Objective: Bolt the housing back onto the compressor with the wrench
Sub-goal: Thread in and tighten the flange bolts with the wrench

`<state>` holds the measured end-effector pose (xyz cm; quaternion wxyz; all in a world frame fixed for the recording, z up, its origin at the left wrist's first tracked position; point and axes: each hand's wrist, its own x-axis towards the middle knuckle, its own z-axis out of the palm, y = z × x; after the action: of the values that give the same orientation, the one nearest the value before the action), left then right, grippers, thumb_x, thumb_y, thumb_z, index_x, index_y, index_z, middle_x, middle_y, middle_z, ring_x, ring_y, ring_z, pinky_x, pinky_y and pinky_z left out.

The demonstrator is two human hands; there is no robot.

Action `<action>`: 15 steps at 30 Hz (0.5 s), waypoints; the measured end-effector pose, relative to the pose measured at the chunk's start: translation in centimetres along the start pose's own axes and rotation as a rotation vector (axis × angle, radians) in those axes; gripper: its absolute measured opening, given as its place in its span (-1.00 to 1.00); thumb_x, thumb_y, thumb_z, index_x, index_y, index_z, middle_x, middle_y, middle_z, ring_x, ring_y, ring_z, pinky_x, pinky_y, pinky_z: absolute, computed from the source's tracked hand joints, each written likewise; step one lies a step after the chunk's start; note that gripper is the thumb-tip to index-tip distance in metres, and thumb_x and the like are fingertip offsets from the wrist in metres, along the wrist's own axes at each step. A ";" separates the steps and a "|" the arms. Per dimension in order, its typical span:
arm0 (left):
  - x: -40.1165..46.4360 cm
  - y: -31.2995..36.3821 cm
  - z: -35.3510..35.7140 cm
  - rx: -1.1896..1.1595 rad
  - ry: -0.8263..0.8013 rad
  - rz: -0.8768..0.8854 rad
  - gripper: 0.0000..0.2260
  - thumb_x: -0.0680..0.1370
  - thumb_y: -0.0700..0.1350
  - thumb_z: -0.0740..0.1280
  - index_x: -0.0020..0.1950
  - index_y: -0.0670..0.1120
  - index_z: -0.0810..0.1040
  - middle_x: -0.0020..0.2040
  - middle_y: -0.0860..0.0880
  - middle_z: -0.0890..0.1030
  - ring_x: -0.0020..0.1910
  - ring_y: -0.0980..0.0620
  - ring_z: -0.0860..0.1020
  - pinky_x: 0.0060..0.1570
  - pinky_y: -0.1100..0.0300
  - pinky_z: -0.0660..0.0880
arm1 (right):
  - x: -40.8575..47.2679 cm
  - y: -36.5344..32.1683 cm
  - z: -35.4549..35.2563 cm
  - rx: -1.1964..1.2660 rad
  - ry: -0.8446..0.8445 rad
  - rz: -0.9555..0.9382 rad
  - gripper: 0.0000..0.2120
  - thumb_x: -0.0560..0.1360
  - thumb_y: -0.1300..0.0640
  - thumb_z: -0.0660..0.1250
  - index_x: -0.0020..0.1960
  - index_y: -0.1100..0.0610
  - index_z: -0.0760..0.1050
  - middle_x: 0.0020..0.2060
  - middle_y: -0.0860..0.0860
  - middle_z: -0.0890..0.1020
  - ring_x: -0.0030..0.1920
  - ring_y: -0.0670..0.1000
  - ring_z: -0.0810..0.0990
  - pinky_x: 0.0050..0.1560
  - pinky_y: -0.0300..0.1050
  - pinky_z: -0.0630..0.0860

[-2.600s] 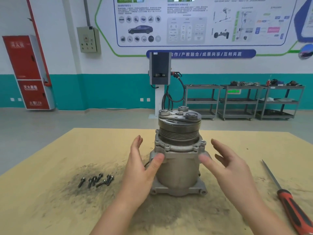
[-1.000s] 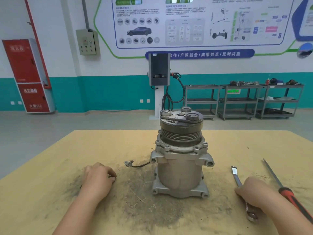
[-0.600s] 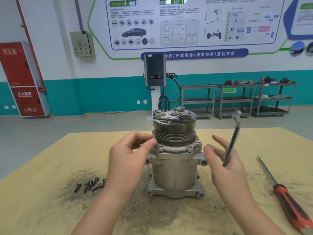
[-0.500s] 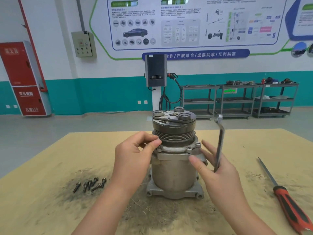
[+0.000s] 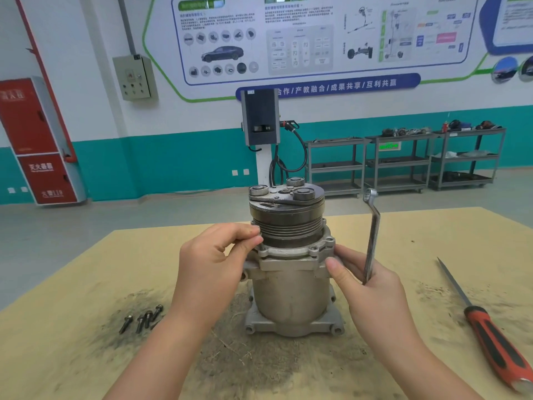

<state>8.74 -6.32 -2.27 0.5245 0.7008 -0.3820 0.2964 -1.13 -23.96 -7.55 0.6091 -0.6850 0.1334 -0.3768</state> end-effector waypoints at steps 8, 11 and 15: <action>-1.0 -1.2 -0.1 0.055 -0.039 0.154 -0.77 0.49 -0.30 0.44 -0.01 0.03 0.67 -0.05 0.22 0.65 0.01 0.24 0.61 0.06 0.48 0.45 | 0.2 0.1 -0.1 -0.002 -0.008 -0.019 -0.82 0.46 0.06 0.44 0.02 -0.18 0.60 0.00 -0.27 0.68 0.12 -0.24 0.60 0.25 -0.08 0.47; -0.9 -0.9 -0.4 0.094 -0.086 0.177 -0.77 0.51 -0.33 0.41 0.04 -0.03 0.69 0.00 0.20 0.65 0.06 0.22 0.60 0.10 0.48 0.43 | 0.1 0.1 0.0 0.013 0.008 -0.010 -0.84 0.47 0.05 0.44 -0.02 -0.20 0.59 0.01 -0.25 0.68 0.07 -0.23 0.61 0.16 -0.11 0.48; -0.1 -2.0 -3.3 -0.019 -0.009 -0.190 -0.75 0.63 -0.21 0.29 0.06 0.16 0.60 0.09 0.27 0.64 0.14 0.31 0.55 0.03 0.51 0.44 | 0.1 0.1 -0.1 0.063 0.006 0.019 -0.86 0.48 0.03 0.40 0.01 -0.18 0.59 0.02 -0.22 0.69 -0.48 -0.30 0.44 -0.27 -0.30 0.33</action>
<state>10.32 -2.82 -2.45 0.5554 0.7301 -0.3188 0.2384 -1.08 -24.13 -7.62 0.6335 -0.6630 0.1298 -0.3773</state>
